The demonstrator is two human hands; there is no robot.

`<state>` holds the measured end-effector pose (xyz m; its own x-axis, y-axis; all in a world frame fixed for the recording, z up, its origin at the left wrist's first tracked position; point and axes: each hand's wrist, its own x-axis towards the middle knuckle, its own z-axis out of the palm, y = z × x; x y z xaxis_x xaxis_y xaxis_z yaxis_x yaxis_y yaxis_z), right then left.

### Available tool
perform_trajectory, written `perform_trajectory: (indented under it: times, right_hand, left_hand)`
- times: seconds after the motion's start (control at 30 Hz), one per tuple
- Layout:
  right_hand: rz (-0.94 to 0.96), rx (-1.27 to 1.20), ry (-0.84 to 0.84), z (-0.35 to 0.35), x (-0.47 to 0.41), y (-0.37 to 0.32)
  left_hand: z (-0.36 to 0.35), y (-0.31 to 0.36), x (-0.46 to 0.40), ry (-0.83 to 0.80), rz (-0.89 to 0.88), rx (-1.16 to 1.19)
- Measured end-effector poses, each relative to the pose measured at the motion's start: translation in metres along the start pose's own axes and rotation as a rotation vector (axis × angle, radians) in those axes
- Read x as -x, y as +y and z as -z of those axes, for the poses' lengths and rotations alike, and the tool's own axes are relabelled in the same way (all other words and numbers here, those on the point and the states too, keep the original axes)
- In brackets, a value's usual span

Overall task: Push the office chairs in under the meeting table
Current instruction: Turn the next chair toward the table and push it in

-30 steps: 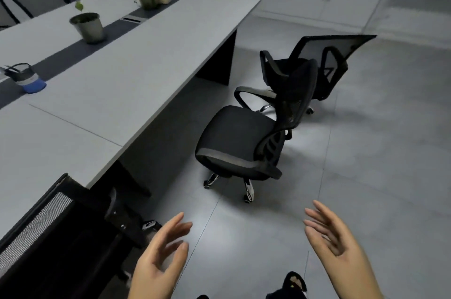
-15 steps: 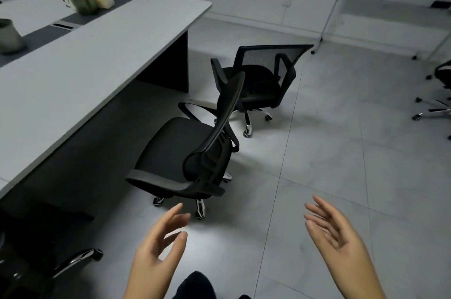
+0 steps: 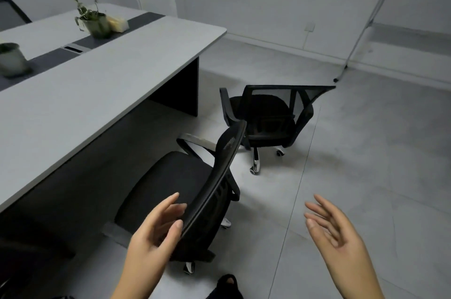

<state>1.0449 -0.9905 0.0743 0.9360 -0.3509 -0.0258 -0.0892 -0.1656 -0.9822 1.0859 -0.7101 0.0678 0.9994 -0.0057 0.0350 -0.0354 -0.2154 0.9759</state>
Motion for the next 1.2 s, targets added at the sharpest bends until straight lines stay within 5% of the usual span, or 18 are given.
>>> perform_trajectory:
  times: [0.27,0.53,0.7,0.97,1.2]
  right_hand:
    - [0.059,0.037,-0.181,-0.013,-0.142,-0.019]
    - [0.133,0.179,-0.679,-0.044,-0.281,-0.011]
    - [0.377,0.454,-1.033,-0.071,-0.335,-0.003]
    - [1.142,0.974,-1.36,-0.132,-0.374,0.053]
    - [1.277,1.089,-1.446,-0.175,-0.381,0.061]
  left_hand:
    - [-0.03,0.012,-0.077,0.184,0.033,-0.043]
    - [-0.086,0.001,-0.095,0.645,0.182,-0.012]
    - [-0.134,-0.009,-0.089,0.822,0.358,-0.15]
    - [-0.147,-0.04,-0.081,0.562,0.527,-0.832]
    - [-0.124,-0.079,-0.107,0.458,0.662,-1.038]
